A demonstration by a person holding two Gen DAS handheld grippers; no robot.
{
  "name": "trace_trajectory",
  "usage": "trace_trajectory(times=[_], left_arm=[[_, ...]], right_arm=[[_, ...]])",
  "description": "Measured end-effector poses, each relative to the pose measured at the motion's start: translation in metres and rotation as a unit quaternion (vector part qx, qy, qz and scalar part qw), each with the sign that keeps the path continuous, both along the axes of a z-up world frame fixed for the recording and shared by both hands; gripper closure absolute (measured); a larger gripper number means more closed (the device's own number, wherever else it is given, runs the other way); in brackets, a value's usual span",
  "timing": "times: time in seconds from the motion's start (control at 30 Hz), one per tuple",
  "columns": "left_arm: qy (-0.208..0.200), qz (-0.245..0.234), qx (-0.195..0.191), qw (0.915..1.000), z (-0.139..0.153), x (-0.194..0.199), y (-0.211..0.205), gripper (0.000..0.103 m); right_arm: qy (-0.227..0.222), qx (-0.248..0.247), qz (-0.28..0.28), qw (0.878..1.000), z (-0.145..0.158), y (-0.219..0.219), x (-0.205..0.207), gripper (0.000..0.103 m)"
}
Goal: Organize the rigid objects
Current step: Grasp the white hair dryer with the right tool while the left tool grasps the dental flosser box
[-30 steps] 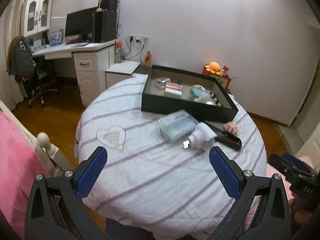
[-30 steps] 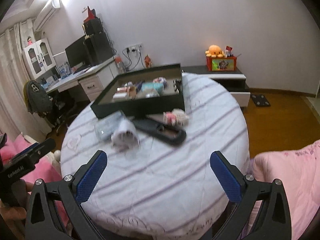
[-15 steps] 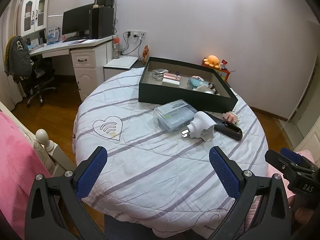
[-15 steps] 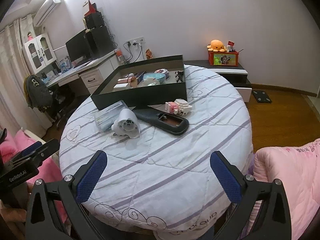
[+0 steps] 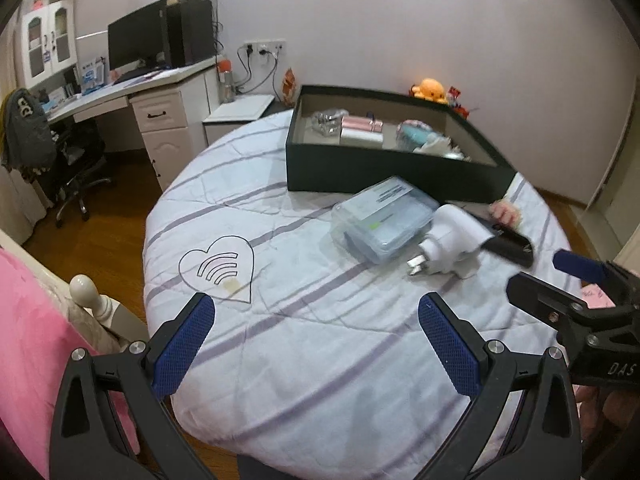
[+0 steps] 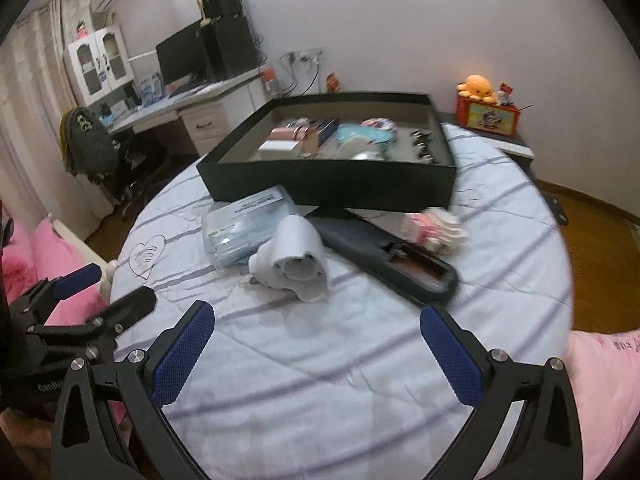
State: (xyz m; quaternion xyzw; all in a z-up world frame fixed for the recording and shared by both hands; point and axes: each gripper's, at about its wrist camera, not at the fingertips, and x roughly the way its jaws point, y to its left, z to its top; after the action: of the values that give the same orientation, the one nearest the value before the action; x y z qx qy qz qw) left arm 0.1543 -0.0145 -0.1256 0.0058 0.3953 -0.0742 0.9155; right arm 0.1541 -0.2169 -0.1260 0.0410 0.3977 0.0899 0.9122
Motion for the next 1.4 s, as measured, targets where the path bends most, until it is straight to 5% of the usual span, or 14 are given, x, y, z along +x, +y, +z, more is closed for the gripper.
trace_trajectory(times=[0.27,0.37,0.43,0.6,0.97,1.4], left_arm=[[0.024,0.005,-0.001,0.9997,-0.021,0.032,0.015,0.001],[0.028,0.008,0.0,0.9996,-0.027,0.039,0.02,0.001],[0.032,0.009,-0.005,0.9994,-0.029,0.042,0.023,0.0],[0.037,-0.003,-0.004,0.9993,-0.033,0.045,0.02,0.001],[0.029,-0.079,-0.011,0.9964,-0.031,0.053,-0.015,0.0],[0.046,-0.136,0.025,0.9893,-0.037,0.111,-0.061,0.002]], right_arm=[[0.011,0.004,0.037,0.999,-0.017,0.02,0.04,0.006],[0.019,-0.002,0.049,0.999,-0.024,0.025,0.05,0.015],[0.03,-0.008,0.054,0.998,-0.031,0.028,0.056,0.029],[0.029,0.001,0.056,0.998,-0.043,0.028,0.058,0.04],[0.035,0.032,0.042,0.998,-0.035,-0.002,0.039,0.04],[0.051,0.03,0.027,0.998,-0.038,-0.011,0.034,0.04]])
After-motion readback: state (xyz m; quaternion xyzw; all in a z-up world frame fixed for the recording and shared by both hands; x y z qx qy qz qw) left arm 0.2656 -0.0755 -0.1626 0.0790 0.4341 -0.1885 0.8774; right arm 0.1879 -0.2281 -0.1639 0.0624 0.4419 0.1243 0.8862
